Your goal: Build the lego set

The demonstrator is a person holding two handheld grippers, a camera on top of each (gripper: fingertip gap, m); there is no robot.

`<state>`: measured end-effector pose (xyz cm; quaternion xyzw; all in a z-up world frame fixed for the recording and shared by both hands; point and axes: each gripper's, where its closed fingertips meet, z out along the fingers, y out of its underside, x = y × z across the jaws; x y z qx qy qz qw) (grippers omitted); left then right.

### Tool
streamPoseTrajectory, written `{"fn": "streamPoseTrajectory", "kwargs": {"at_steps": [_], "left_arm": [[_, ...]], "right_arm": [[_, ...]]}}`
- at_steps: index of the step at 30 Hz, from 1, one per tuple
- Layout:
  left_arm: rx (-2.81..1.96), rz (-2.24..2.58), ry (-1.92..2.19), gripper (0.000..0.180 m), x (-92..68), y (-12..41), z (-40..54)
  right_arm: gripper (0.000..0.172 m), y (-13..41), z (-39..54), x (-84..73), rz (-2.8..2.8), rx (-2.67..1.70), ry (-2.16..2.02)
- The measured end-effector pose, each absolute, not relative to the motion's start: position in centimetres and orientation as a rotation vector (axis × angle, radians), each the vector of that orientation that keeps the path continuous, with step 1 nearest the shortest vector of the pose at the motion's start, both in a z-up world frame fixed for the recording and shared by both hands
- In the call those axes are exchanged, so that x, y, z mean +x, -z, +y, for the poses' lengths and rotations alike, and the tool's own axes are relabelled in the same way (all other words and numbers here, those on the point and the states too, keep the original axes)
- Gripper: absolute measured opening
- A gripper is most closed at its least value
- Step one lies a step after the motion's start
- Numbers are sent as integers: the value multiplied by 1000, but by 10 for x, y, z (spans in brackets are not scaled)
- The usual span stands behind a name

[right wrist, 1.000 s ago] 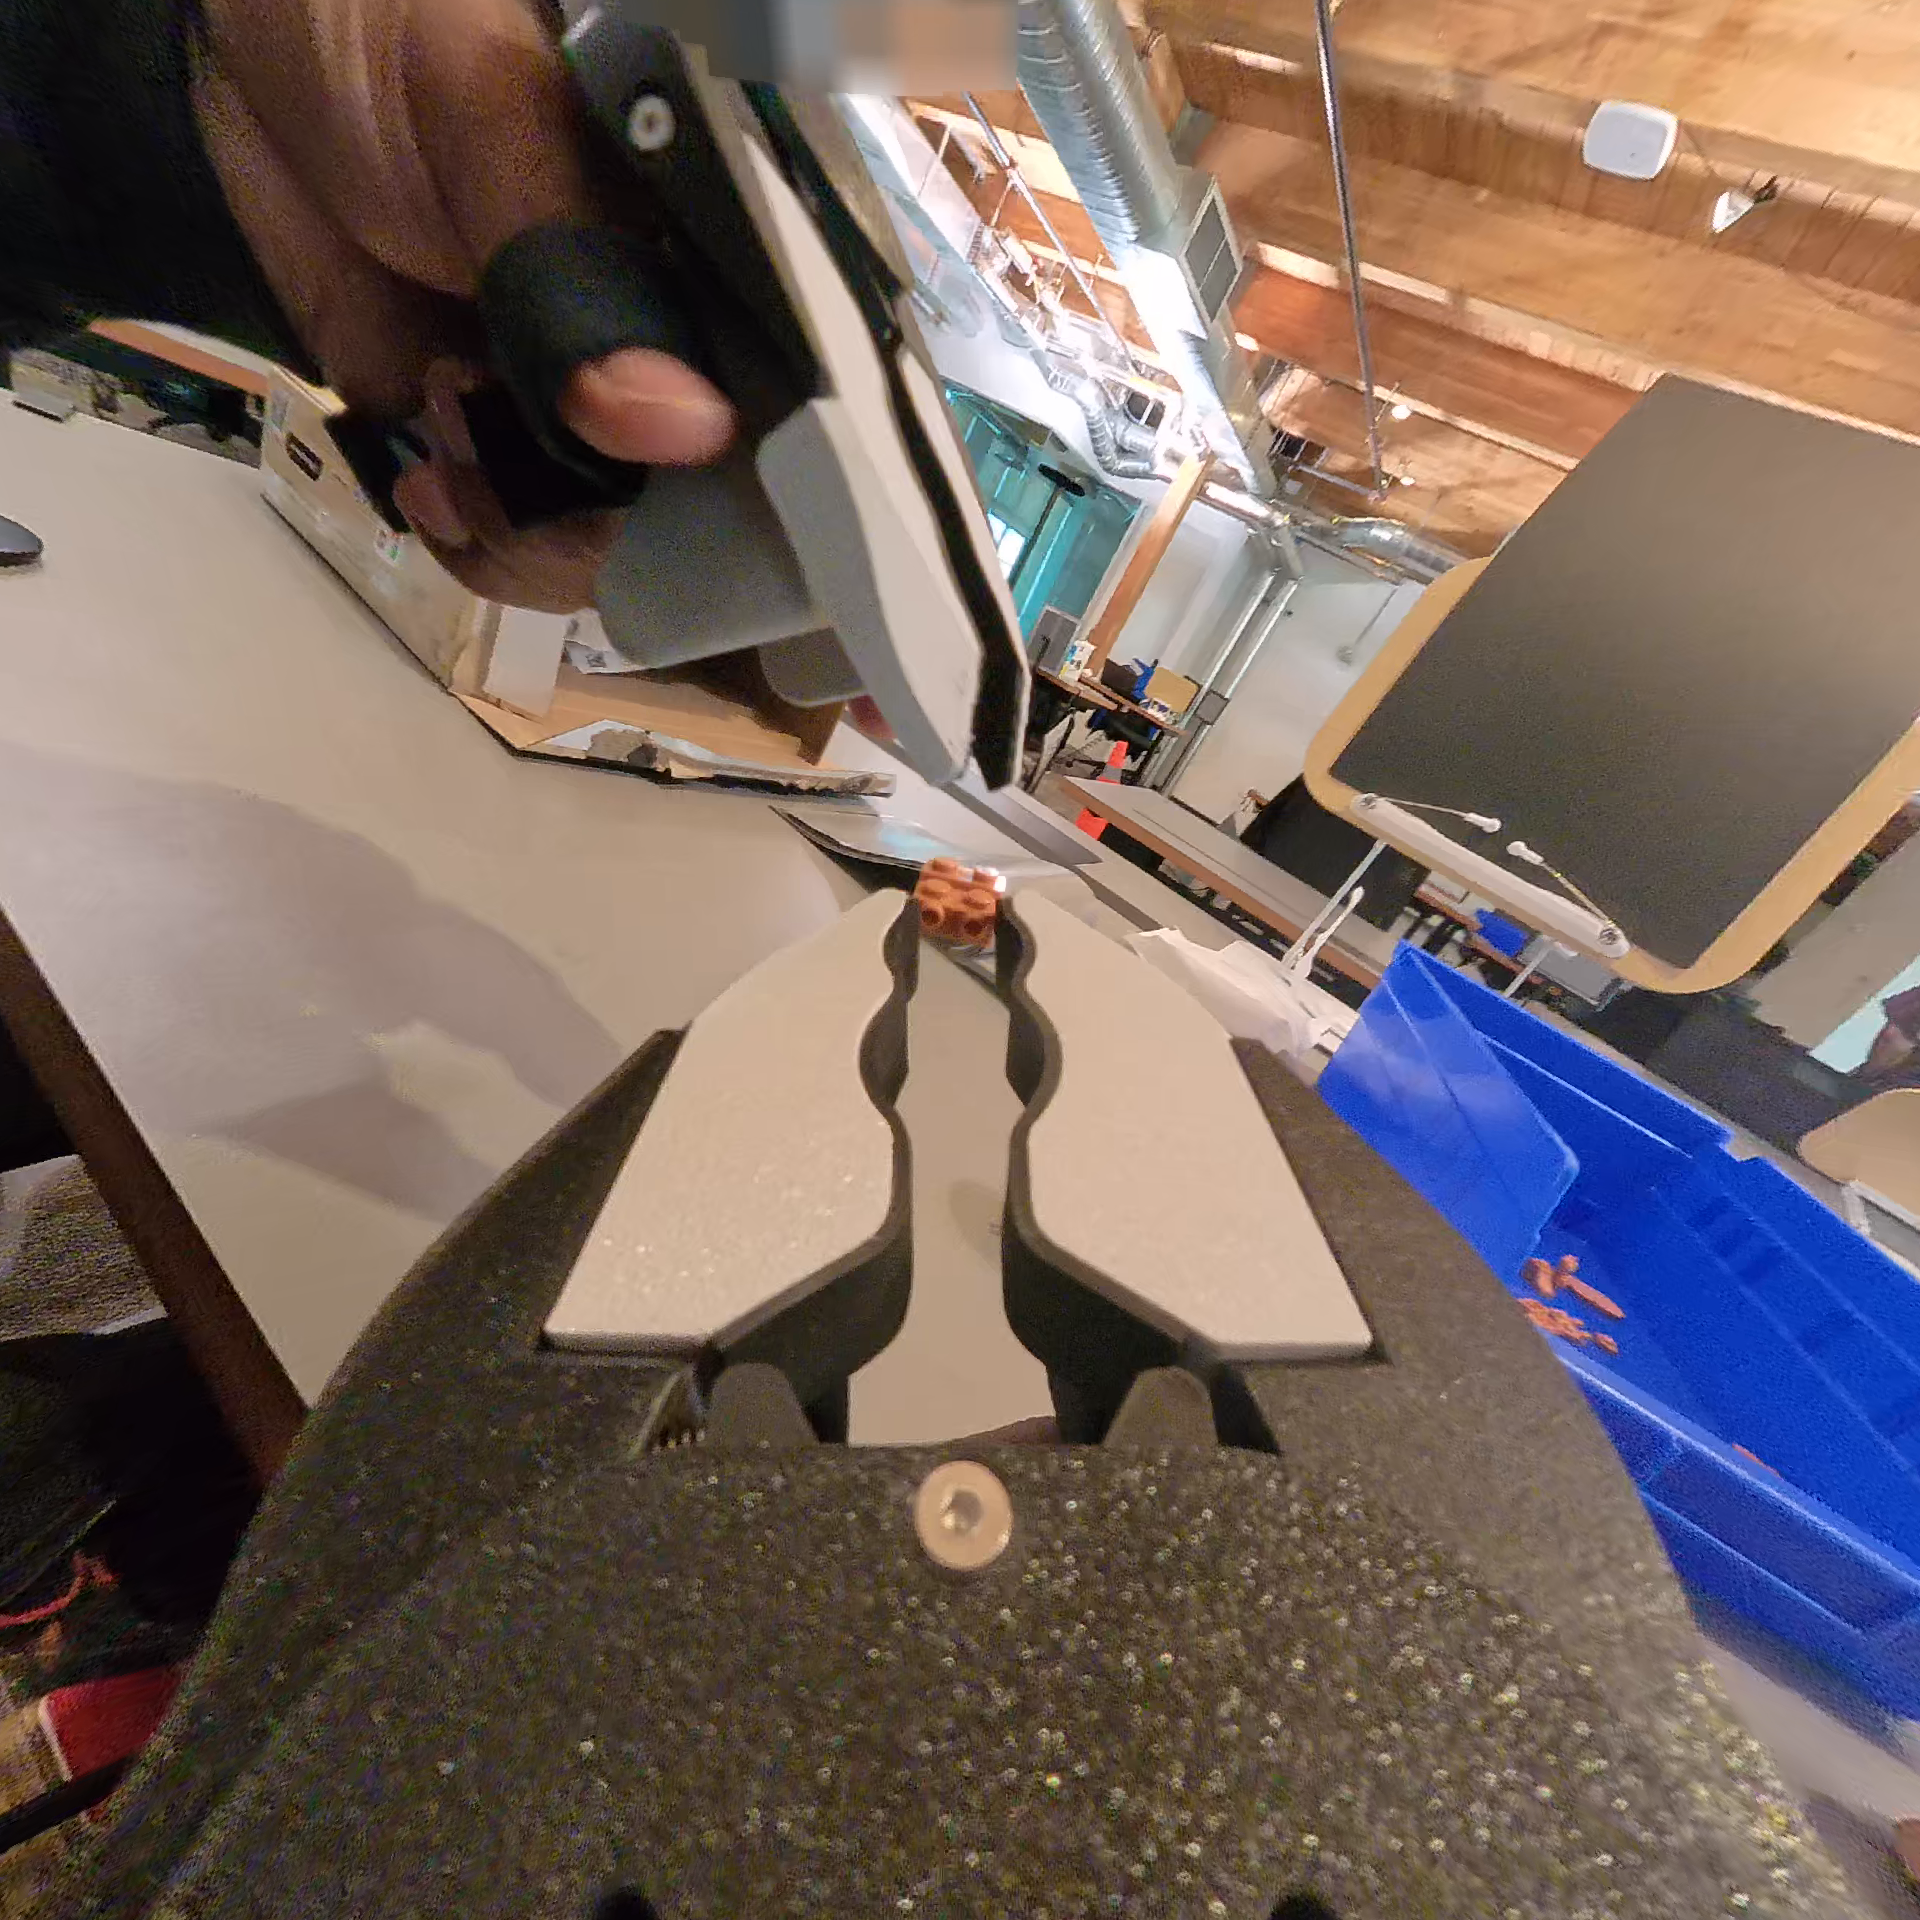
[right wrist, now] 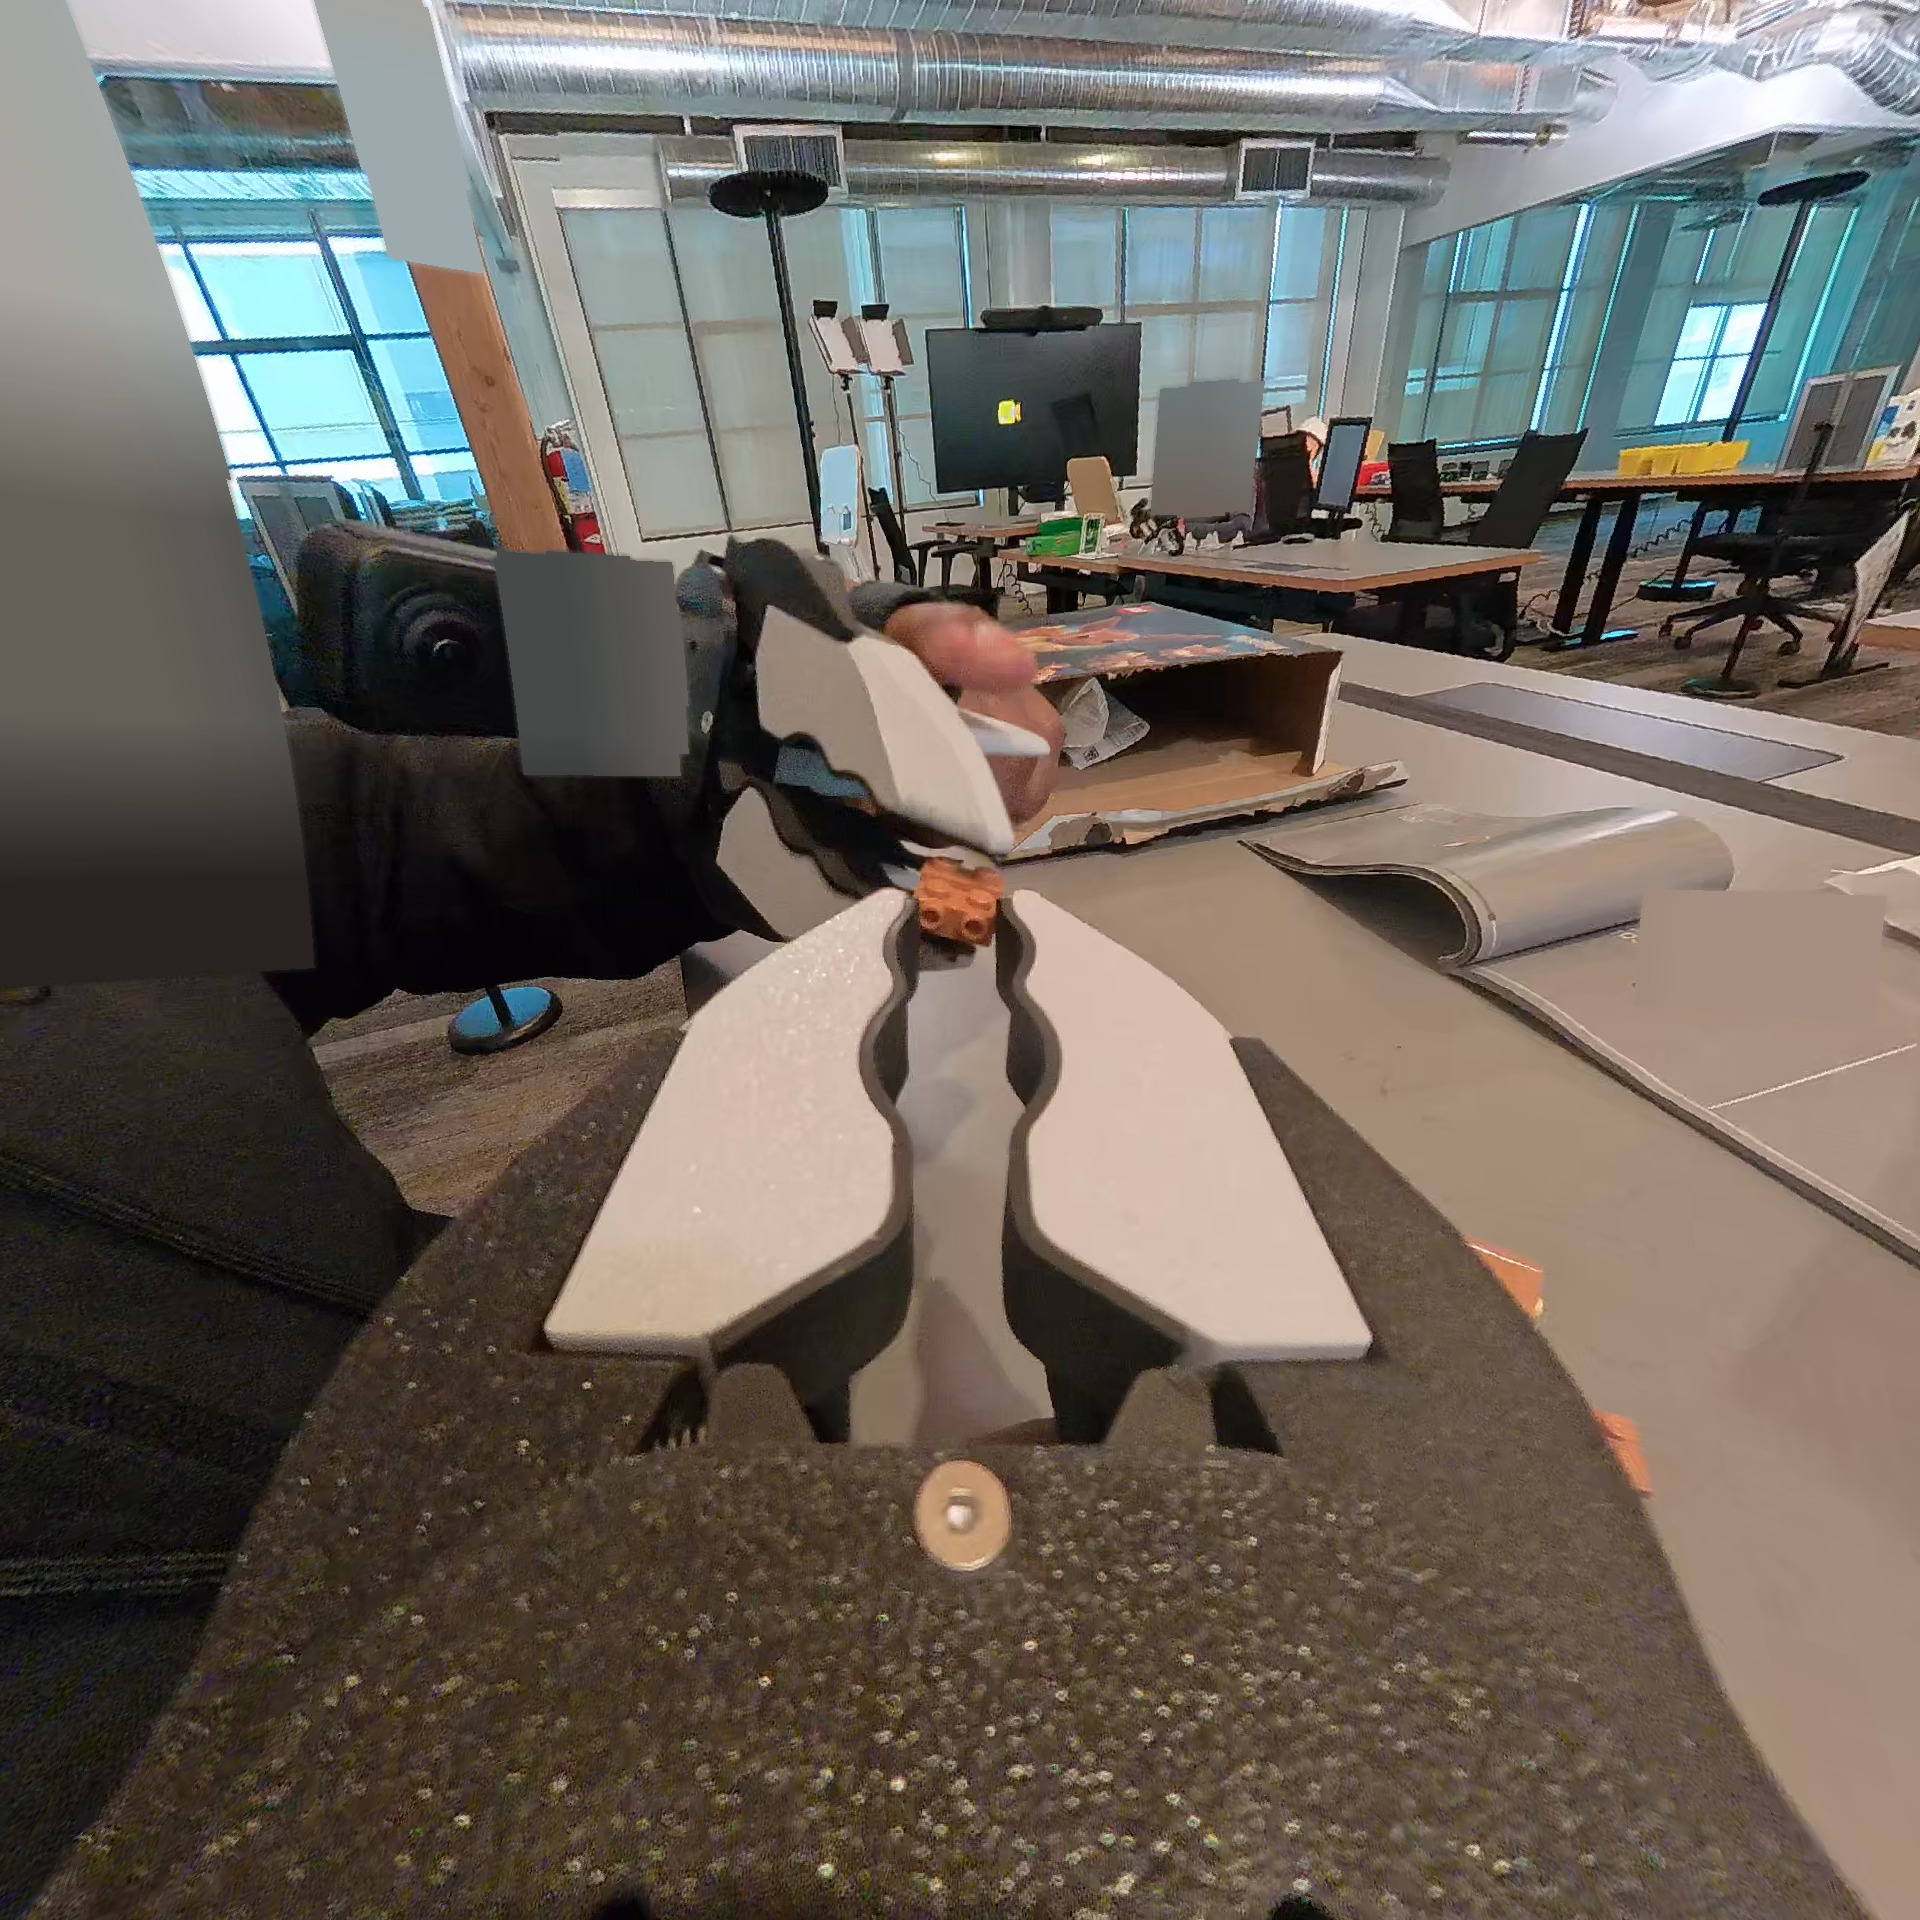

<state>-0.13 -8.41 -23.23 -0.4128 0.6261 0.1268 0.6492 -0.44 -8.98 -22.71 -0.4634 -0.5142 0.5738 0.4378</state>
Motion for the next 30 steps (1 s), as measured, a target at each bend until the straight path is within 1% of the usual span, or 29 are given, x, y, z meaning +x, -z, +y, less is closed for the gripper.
{"fn": "streamPoseTrajectory", "kwargs": {"at_steps": [1,2,22,27,30], "left_arm": [[-931,1430,-315,10,-1,233,-83],[-922,1438,-345,10,-1,234,-83],[-976,1377,-308,8,-2,233,-87],[-1029,1367,-308,8,-7,237,-84],[-1020,1358,-345,8,-8,235,-84]], "right_arm": [[13,228,-90,-5,-1278,-1154,-1427],[13,228,-89,-5,-1273,-1157,-1426],[13,226,-94,-7,-1267,-1129,-1445],[9,226,-91,-8,-1296,-1102,-1347],[15,227,-88,-7,-1294,-1140,-1375]]}}
